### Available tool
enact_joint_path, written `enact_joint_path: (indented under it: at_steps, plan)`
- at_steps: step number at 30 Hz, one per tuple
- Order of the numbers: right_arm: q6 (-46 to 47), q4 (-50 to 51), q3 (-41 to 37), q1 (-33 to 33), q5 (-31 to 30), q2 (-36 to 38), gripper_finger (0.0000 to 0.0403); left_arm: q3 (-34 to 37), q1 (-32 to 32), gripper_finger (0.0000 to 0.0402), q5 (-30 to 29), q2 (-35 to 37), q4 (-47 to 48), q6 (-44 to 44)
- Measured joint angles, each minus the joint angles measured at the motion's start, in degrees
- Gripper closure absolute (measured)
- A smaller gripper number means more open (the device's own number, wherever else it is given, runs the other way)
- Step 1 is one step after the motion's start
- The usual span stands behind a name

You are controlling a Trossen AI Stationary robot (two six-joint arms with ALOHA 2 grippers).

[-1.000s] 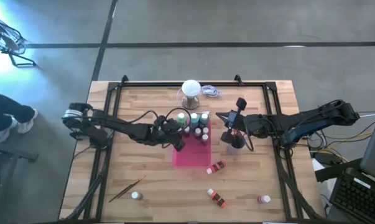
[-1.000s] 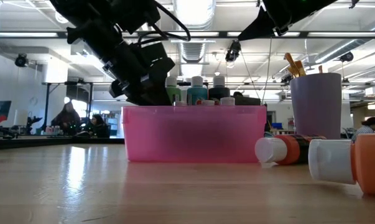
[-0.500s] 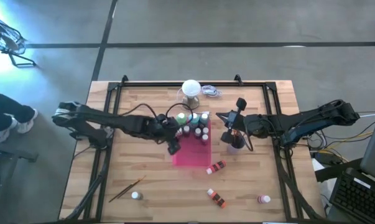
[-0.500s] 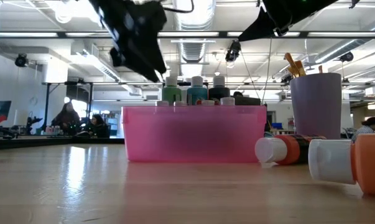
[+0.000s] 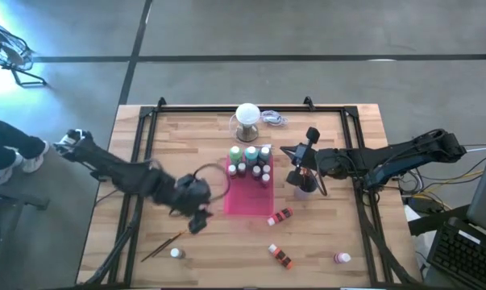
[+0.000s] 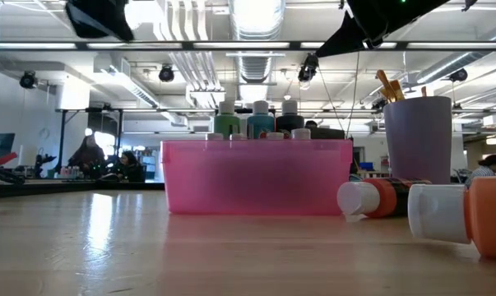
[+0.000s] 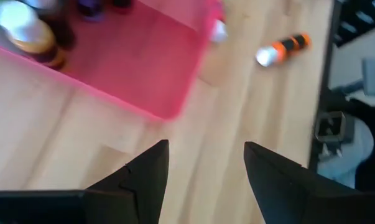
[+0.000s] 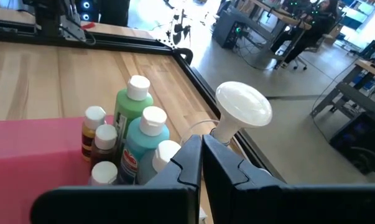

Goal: Pick & Place Paint Supplies
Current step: Put the small gray paint bottle into the red bin

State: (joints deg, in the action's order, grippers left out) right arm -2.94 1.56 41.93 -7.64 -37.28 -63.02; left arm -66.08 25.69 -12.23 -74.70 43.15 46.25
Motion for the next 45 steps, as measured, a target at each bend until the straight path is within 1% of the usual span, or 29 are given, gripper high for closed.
enact_joint_path:
  at_steps: [2, 6, 9, 12, 19, 22, 25, 27, 29, 33, 37, 39, 42, 45]
  plan:
    - [-0.02, 0.00, 0.00, 0.00, 0.02, 0.00, 0.0394, 0.00, 4.17, 0.0189, -1.55, -0.29, 0.05, 1.19]
    - [1.16, 0.00, 0.00, 0.00, 0.00, 0.00, 0.0394, 0.00, 12.01, 0.0189, -1.75, -1.35, 0.40, 3.96]
    - [1.34, 0.00, 0.00, 0.00, 0.00, 0.00, 0.0394, 0.00, 17.21, 0.0195, -2.01, -1.98, 0.88, 8.21]
    - [2.59, 0.38, 0.00, 0.00, 0.16, 0.00, 0.0394, 0.00, 21.81, 0.0211, -3.78, -3.03, 2.73, 14.27]
    - [11.73, 7.86, -0.45, 0.00, 0.46, 0.00, 0.0394, 0.68, 32.21, 0.0261, -7.35, -5.95, 5.45, 32.15]
    - [14.66, 8.76, -1.56, 0.00, 0.57, 0.00, 0.0394, 0.68, 36.54, 0.0274, -8.05, -8.38, 5.36, 39.99]
    - [15.96, 8.73, -2.51, 0.00, 2.60, 0.00, 0.0394, 0.70, 39.83, 0.0280, -9.35, -11.33, 5.36, 46.45]
    - [16.35, 8.63, -3.00, 0.00, 4.50, 0.00, 0.0394, 0.72, 41.34, 0.0282, -9.76, -13.38, 5.36, 50.43]
    - [17.01, 8.51, -3.33, 0.00, 6.01, 0.00, 0.0394, 0.72, 42.13, 0.0282, -10.17, -15.40, 5.36, 52.50]
    - [19.25, 8.43, -4.05, 0.00, 6.43, 0.00, 0.0394, 0.72, 42.30, 0.0282, -12.11, -19.38, 5.36, 53.18]
    - [19.54, 8.50, -4.73, 0.00, 6.43, 0.00, 0.0394, 0.76, 40.76, 0.0279, -12.56, -22.32, 5.34, 54.86]
    - [19.58, 8.44, -4.76, 0.00, 6.43, 0.00, 0.0394, 0.76, 39.76, 0.0273, -11.88, -23.29, 5.22, 55.32]
    - [19.91, 7.88, -4.76, 0.00, 6.43, 0.00, 0.0394, 0.76, 38.90, 0.0257, -11.77, -24.15, 5.16, 53.39]
    - [19.69, 6.66, -4.76, 0.00, 6.40, 0.00, 0.0394, 0.76, 38.23, 0.0231, -14.55, -24.31, 5.33, 50.71]
